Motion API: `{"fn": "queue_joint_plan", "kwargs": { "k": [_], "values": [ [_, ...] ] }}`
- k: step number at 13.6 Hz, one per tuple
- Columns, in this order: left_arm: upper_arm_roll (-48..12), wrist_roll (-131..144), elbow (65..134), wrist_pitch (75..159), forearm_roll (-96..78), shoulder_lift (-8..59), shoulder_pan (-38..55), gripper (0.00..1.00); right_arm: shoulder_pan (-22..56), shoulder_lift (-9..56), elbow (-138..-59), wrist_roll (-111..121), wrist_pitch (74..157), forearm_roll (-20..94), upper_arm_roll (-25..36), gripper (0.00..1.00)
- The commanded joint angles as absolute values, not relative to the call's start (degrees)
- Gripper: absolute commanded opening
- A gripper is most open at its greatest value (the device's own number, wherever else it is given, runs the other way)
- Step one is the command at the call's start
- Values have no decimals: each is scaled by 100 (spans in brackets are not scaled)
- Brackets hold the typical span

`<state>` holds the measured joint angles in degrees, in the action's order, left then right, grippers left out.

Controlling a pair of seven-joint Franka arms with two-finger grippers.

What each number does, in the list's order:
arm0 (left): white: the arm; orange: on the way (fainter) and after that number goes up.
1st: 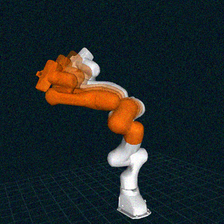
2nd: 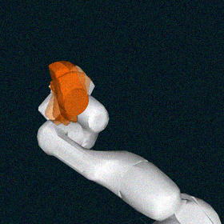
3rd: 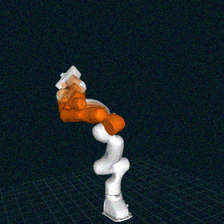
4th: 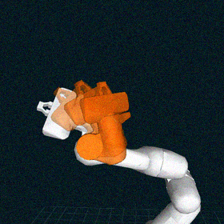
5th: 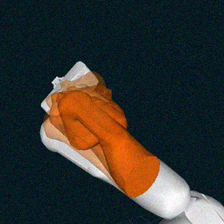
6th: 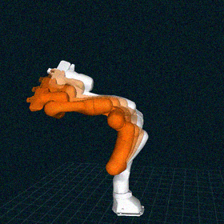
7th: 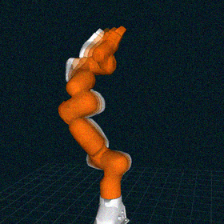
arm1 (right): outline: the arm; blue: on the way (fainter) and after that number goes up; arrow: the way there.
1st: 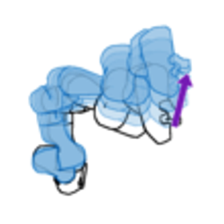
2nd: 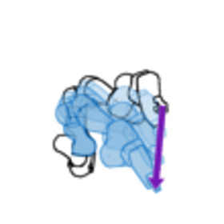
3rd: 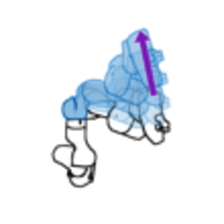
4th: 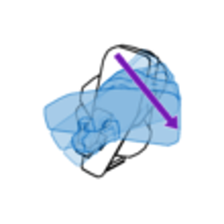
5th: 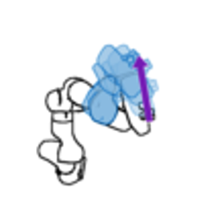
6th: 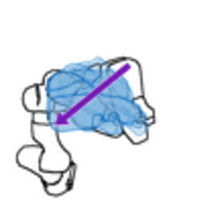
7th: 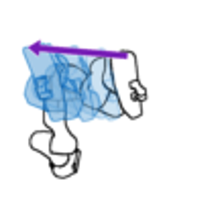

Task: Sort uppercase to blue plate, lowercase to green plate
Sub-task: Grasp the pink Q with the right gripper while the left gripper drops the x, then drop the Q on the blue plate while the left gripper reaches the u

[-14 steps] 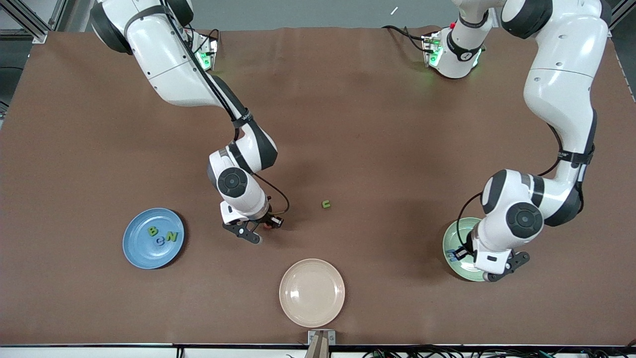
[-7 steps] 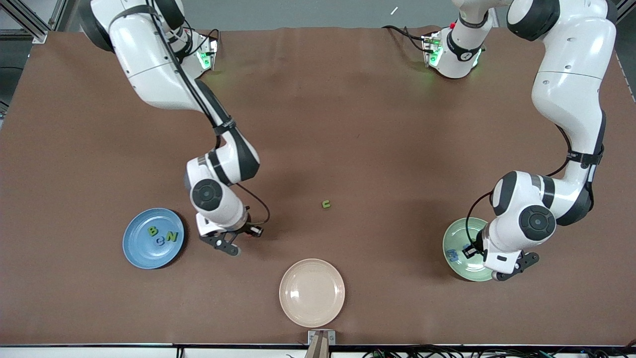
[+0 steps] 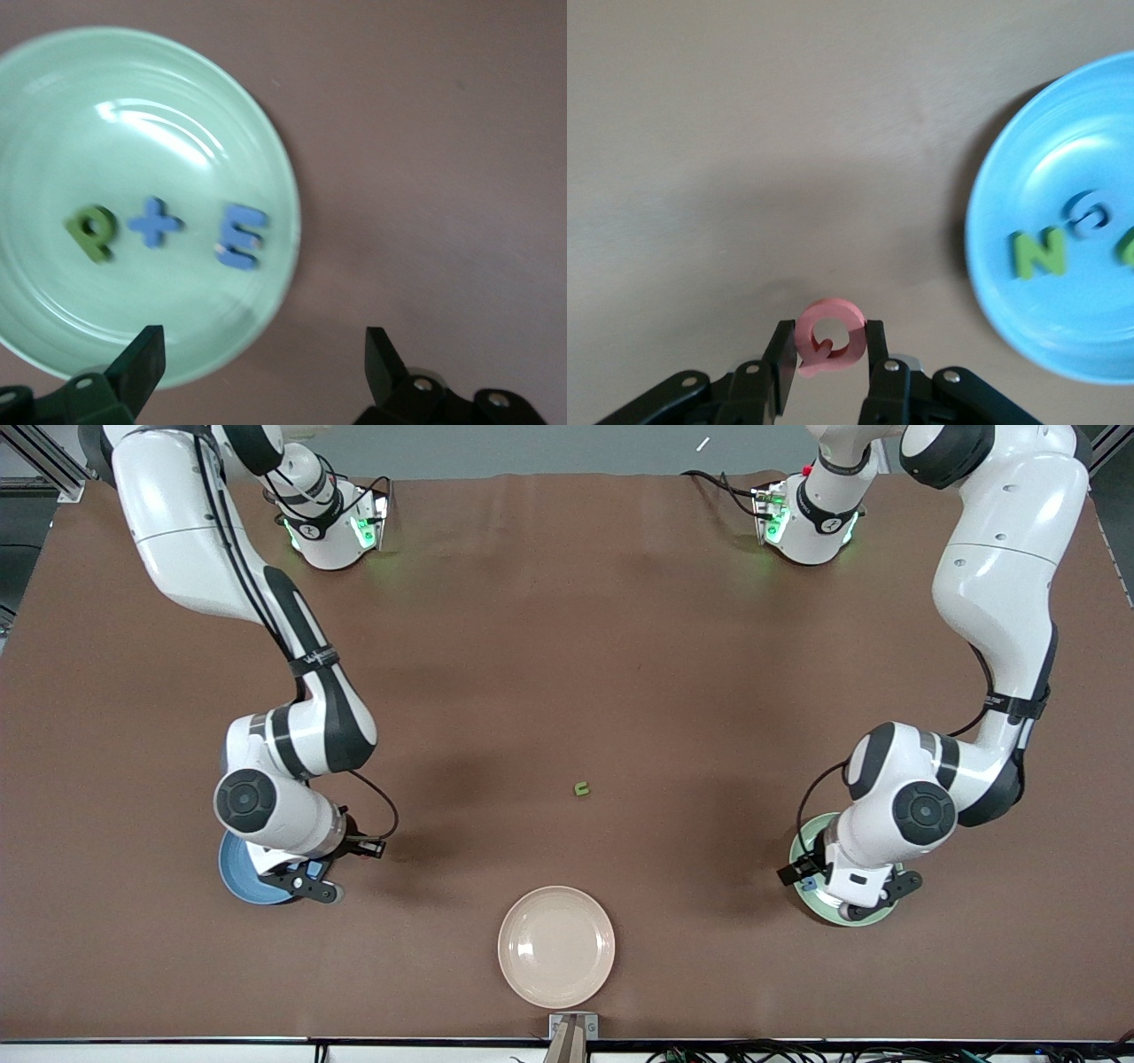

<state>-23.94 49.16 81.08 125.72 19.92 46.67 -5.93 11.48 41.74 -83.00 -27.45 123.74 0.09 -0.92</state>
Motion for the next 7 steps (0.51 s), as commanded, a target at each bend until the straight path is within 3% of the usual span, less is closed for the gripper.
{"fn": "queue_joint_plan", "kwargs": {
  "k": [1, 7],
  "values": [
    [-2487, 5439, 8235, 12498, 2013, 4518, -239, 99, 766, 4025, -8473, -2094, 12340, -96, -150, 3],
    [-2470, 6512, 8200, 12551, 2074, 4605, 711, 99, -86, 4087, -8481, -424, 12550, -394, -141, 3]
  ]
}}
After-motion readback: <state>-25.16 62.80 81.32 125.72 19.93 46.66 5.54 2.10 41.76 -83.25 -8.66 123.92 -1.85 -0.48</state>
